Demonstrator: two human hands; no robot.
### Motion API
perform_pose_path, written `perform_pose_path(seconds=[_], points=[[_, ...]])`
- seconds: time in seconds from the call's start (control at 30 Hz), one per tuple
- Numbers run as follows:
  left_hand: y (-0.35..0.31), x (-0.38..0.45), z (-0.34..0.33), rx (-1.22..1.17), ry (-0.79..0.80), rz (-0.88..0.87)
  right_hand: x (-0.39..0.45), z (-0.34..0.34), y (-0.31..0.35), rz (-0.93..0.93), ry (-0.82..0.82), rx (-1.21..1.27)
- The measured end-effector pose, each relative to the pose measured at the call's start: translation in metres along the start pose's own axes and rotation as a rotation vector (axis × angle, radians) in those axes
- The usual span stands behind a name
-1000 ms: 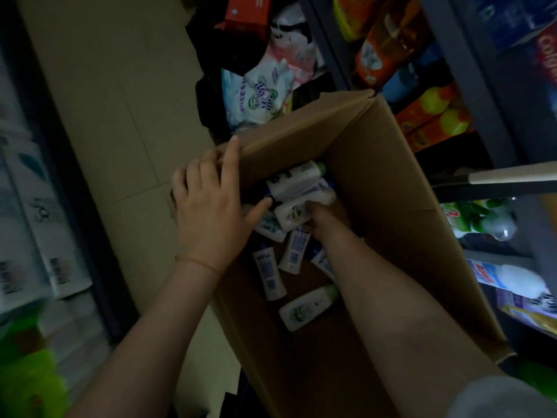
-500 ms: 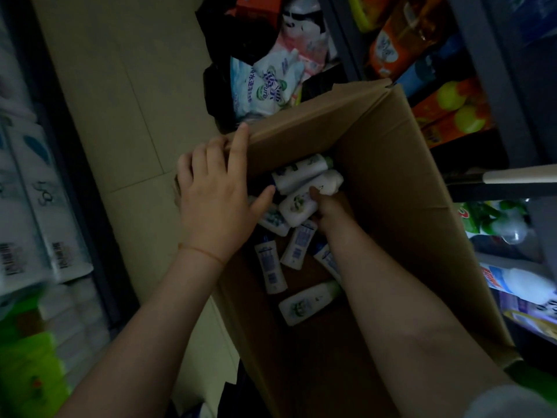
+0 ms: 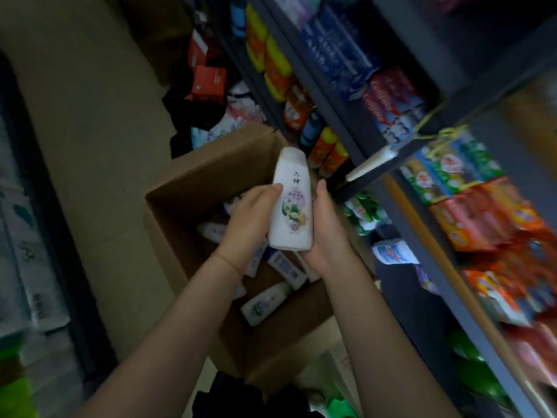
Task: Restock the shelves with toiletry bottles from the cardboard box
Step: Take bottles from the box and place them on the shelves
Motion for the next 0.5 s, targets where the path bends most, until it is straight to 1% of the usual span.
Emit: perform_pose_path(seconds=[0.03,0.13,0.2,0.3,0.4,0.43,0.5], points=[[-0.006,-0.012,-0.02,-0.059,0.028,-0.012,-0.023,0.0,0.013,0.047,0.02,-0.028],[-0.027,-0.051,-0.08,-0.121,0.077,-0.102,-0.097,0.005,0.052,0.227,0.043,-0.108],[-0.041,-0.083,-0.122,-0.144,0.127,-0.174,-0.148,0.016,0.073,0.342,0.018,-0.14],[-0.062,-0.141,-0.192,-0.161,0.246,-0.293,-0.233,0.037,0.102,0.529,-0.07,-0.216],[-0.076,-0.2,-0.261,-0.118,0.339,-0.416,-0.333,0.052,0.132,0.759,-0.179,-0.448],[-0.08,-0.218,-0.283,-0.088,0.366,-0.465,-0.366,0.059,0.14,0.825,-0.208,-0.476],[-0.088,-0.256,-0.329,-0.017,0.434,-0.579,-0.427,0.075,0.152,0.926,-0.216,-0.504]])
Point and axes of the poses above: each hand's wrist, its own x-axis towards the middle knuckle, its own z-axis out of the back of the hand, y = z × x, the point moved 7 cm from there along x, towards the middle knuckle, and after that the axes turned 10 degrees about y, right-handed, at the moved point
